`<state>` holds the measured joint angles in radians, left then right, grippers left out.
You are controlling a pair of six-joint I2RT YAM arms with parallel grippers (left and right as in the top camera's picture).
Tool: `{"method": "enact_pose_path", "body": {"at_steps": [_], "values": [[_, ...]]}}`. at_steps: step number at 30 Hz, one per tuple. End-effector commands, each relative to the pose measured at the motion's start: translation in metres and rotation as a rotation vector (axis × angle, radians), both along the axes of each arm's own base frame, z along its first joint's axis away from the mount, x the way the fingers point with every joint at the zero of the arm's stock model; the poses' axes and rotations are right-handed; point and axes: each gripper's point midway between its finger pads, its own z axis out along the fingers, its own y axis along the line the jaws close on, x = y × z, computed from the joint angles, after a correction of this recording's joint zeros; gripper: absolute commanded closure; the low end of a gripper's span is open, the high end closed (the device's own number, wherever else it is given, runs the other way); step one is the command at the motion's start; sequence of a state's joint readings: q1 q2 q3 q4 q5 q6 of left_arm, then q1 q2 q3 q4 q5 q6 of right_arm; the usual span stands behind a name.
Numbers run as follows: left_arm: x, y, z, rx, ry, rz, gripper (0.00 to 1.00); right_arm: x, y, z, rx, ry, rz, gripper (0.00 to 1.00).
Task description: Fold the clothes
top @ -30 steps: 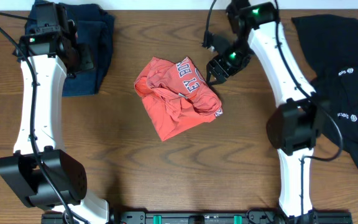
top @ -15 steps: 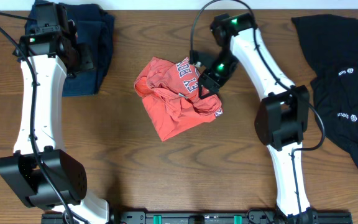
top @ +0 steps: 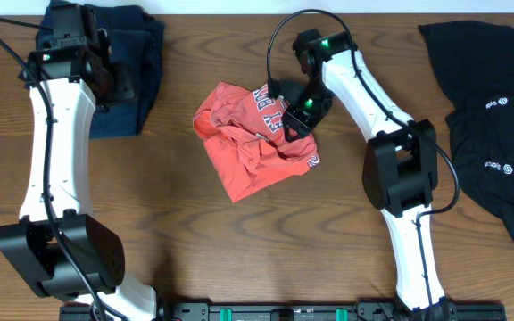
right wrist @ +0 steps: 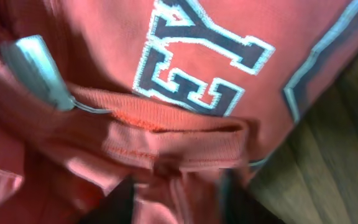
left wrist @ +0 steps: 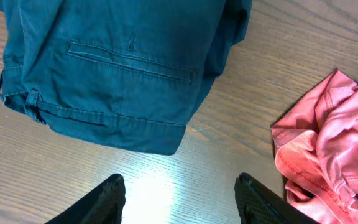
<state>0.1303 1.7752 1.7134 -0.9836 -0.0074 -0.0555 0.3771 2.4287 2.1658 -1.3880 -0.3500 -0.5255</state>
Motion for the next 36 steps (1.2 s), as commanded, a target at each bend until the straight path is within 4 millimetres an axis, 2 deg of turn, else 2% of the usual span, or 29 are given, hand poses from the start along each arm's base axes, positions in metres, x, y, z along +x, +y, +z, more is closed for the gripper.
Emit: {"method": "enact_pose_path", "body": {"at_steps": [1,2,6,9,16,19,24,30,34,35,36], "values": [[-0.001,0.004,-0.009,0.004,0.023,0.018,0.41,0.000,-0.003,-0.001,-0.014,0.011,-0.033,0.93],[-0.001,0.004,-0.009,0.005,0.023,0.018,0.41,-0.001,-0.003,0.000,-0.015,0.015,-0.033,0.99],[-0.001,0.004,-0.009,0.004,0.023,0.018,0.41,-0.006,-0.005,0.007,-0.020,0.034,-0.036,0.99],[-0.001,0.004,-0.009,0.004,0.023,0.018,0.41,-0.011,-0.005,0.021,-0.017,0.034,-0.035,0.99],[-0.001,0.004,-0.009,0.004,0.023,0.018,0.41,-0.035,0.013,0.089,0.084,-0.018,-0.005,0.99],[-0.001,0.004,-0.009,0.004,0.023,0.018,0.41,-0.052,0.021,0.108,0.090,-0.026,0.031,0.99],[-0.001,0.004,-0.009,0.005,0.023,0.017,0.41,-0.091,0.044,0.108,0.067,0.050,0.116,0.99],[-0.001,0.004,-0.009,0.005,0.022,0.017,0.41,-0.145,0.083,0.100,0.077,0.141,0.244,0.99],[0.000,0.004,-0.009,0.005,0.019,0.017,0.41,-0.175,0.097,0.095,0.049,0.172,0.321,0.99],[0.000,0.004,-0.009,0.005,0.019,0.017,0.41,-0.181,0.099,0.093,0.037,0.174,0.340,0.96],[0.000,0.004,-0.009,0.005,0.019,0.017,0.41,-0.185,0.101,0.092,0.027,0.170,0.356,0.88]]}}
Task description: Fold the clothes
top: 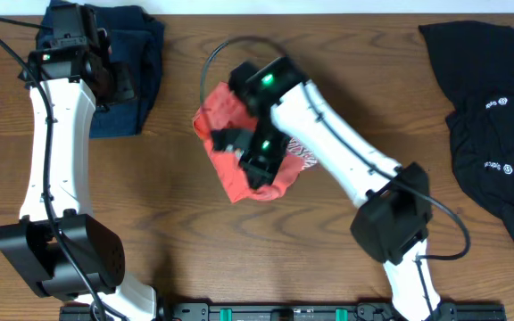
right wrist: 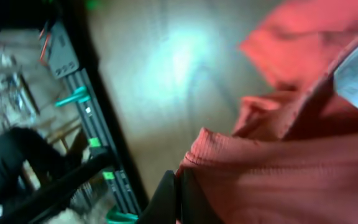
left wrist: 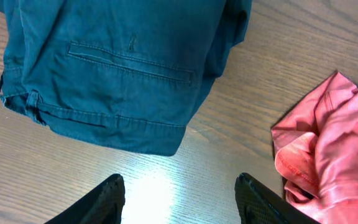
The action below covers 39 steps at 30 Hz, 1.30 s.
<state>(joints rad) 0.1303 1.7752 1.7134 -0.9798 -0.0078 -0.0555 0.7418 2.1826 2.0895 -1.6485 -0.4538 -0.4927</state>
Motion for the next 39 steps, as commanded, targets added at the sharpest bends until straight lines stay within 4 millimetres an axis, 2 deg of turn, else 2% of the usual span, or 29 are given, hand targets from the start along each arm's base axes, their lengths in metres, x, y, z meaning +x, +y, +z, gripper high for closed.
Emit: {"method": "enact_pose_path", "body": {"at_steps": [1,2,3,7,10,14,17,19,24,27,33,38,39], "values": [[-0.001,0.004,-0.009,0.004,0.023,0.017,0.41,-0.018,0.010,-0.004,-0.011,0.020,0.048,0.79],[-0.001,0.004,-0.009,0.004,0.023,0.017,0.41,-0.020,0.011,-0.005,-0.015,0.013,0.058,0.69],[-0.001,0.004,-0.009,0.004,0.023,0.017,0.41,-0.021,0.013,-0.004,-0.011,0.009,0.061,0.66],[-0.001,0.004,-0.009,0.004,0.023,0.017,0.41,-0.014,0.017,0.004,0.031,0.000,0.041,0.62],[-0.001,0.004,-0.009,0.004,0.023,0.017,0.41,0.007,0.017,0.015,0.066,-0.048,-0.021,0.60],[-0.001,0.000,-0.010,-0.013,0.027,0.010,0.41,0.062,0.007,0.024,0.082,-0.172,-0.198,0.45],[-0.006,-0.011,-0.013,-0.076,0.046,-0.017,0.41,0.111,-0.016,0.023,0.070,-0.253,-0.366,0.30],[-0.010,-0.020,-0.016,-0.119,0.067,-0.033,0.41,0.137,-0.032,0.025,0.077,-0.280,-0.457,0.26],[-0.025,-0.054,-0.032,-0.283,0.132,-0.104,0.40,0.194,-0.078,0.031,0.112,-0.338,-0.671,0.17],[-0.037,-0.082,-0.044,-0.383,0.171,-0.196,0.34,0.214,-0.100,0.033,0.124,-0.366,-0.734,0.12],[-0.066,-0.135,-0.082,-0.529,0.266,-0.314,0.25,0.233,-0.137,0.034,0.118,-0.384,-0.814,0.08],[-0.068,-0.178,-0.114,-0.596,0.226,-0.386,0.16,0.236,-0.151,0.033,0.106,-0.378,-0.843,0.07],[-0.066,-0.184,-0.118,-0.597,0.214,-0.390,0.11,0.236,-0.152,0.033,0.105,-0.377,-0.846,0.08]]}}
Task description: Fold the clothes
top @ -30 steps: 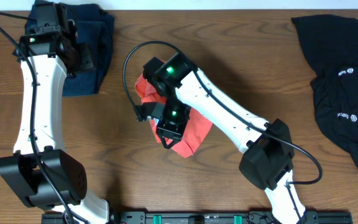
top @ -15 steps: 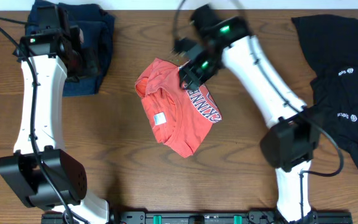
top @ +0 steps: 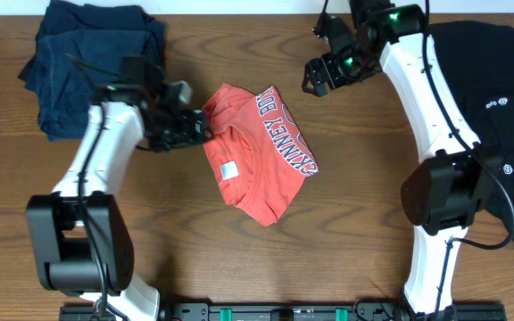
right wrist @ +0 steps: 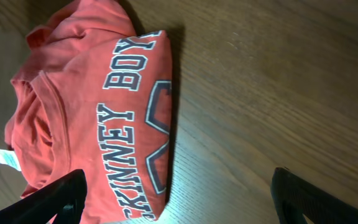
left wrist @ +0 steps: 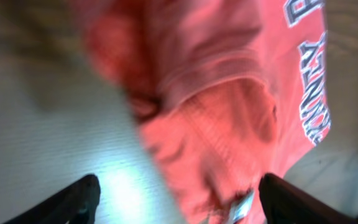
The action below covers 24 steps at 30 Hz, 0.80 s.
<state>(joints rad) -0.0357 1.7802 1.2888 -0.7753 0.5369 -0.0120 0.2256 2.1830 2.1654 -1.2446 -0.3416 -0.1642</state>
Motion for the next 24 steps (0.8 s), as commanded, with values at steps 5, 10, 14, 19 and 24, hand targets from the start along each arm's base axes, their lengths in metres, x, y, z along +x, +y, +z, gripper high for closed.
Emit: {"method": "enact_pose_path", "body": {"at_steps": [5,10,14,19,24], "values": [[-0.004,-0.034,-0.038,0.025,0.002,0.050,0.02,0.002,-0.005,0.014,0.015,-0.019,-0.024,0.07],[-0.011,-0.025,-0.052,0.161,0.015,0.082,0.02,0.000,-0.005,0.013,0.013,-0.014,-0.022,0.07],[-0.017,-0.021,-0.055,0.195,0.044,0.090,0.02,0.001,-0.005,0.013,0.013,-0.016,-0.022,0.07],[-0.023,-0.021,-0.057,0.199,0.068,0.094,0.02,0.003,-0.004,0.014,0.015,-0.026,-0.022,0.07],[-0.028,-0.030,-0.062,0.190,0.081,0.115,0.02,0.004,-0.005,0.014,0.016,-0.028,-0.024,0.07]]}}
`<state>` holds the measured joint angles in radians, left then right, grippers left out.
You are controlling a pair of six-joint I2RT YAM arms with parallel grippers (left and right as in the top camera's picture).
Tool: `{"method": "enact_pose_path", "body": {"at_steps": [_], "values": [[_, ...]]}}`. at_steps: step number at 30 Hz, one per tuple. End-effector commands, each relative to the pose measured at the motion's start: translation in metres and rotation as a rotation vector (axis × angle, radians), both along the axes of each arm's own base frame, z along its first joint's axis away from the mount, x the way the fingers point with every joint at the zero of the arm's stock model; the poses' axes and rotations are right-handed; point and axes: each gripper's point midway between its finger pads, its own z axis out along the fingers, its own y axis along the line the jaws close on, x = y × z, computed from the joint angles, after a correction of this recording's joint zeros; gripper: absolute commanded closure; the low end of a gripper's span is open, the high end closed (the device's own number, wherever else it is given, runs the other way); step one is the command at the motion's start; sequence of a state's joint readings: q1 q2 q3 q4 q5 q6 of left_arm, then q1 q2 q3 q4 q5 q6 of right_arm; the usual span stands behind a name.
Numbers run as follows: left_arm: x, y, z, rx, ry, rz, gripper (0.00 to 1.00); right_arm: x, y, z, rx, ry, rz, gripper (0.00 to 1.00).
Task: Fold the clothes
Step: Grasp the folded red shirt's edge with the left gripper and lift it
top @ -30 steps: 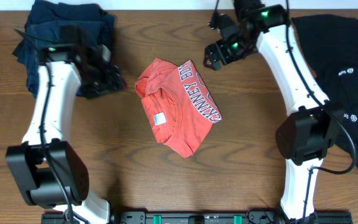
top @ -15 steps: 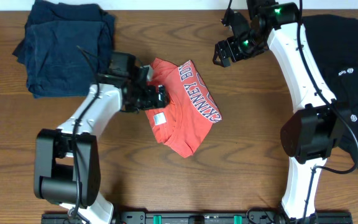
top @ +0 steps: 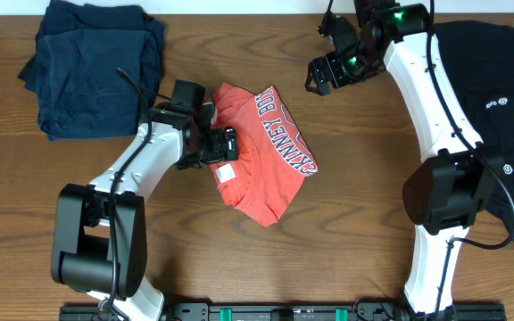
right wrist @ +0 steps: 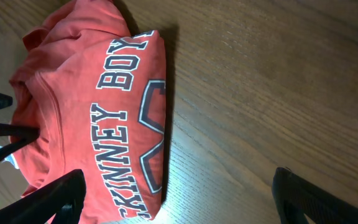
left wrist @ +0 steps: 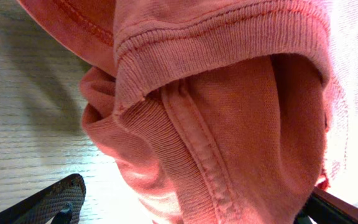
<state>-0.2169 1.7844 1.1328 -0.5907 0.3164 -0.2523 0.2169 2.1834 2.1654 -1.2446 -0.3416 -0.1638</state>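
Observation:
A red shirt (top: 270,174) with navy lettering lies folded at the table's middle. My left gripper (top: 224,145) is at its collar, by the white tag (top: 227,172). In the left wrist view the ribbed collar and bunched red cloth (left wrist: 229,124) fill the space between the wide-apart fingers (left wrist: 51,199), so that gripper (left wrist: 188,208) is open. Beyond the shirt's far right corner my right gripper (top: 318,76) hangs open and holds nothing. Its wrist view looks down on the lettered shirt (right wrist: 98,124).
A folded navy pile (top: 96,62) sits at the back left. Black garments (top: 498,116) lie heaped at the right edge. Bare wood table (top: 150,250) lies in front of the shirt.
My left gripper has moved from the shirt's left edge further right onto its collar, with cloth now between its open fingers. The right arm and the shirt have hardly shifted.
At first my right gripper was down on the crumpled red shirt while the left hung by the navy pile. Then the right was shut on shirt cloth at its near left. Later the shirt lay folded, the right open at the back, the left at the shirt.

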Motion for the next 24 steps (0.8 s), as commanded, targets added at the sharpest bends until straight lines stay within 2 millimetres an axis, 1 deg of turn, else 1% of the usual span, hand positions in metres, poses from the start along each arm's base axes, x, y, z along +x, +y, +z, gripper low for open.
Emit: {"method": "enact_pose_path", "body": {"at_steps": [1,7,12,19,24], "values": [[-0.009,-0.004,-0.012,0.016,0.035,0.040,0.02,0.002,-0.001,0.014,0.015,-0.028,-0.016,0.06],[-0.003,-0.022,-0.014,-0.016,0.002,0.080,0.02,0.003,-0.004,0.014,0.009,-0.027,-0.022,0.06],[-0.004,-0.011,-0.021,0.030,0.033,0.233,0.02,0.002,-0.005,0.013,0.003,-0.023,-0.023,0.06],[-0.017,-0.006,-0.032,0.035,0.086,0.302,0.02,0.003,-0.009,0.012,-0.017,-0.028,-0.029,0.06],[-0.011,-0.009,-0.032,0.017,0.068,0.326,0.02,0.003,-0.008,0.012,-0.017,-0.029,-0.029,0.07]]}}
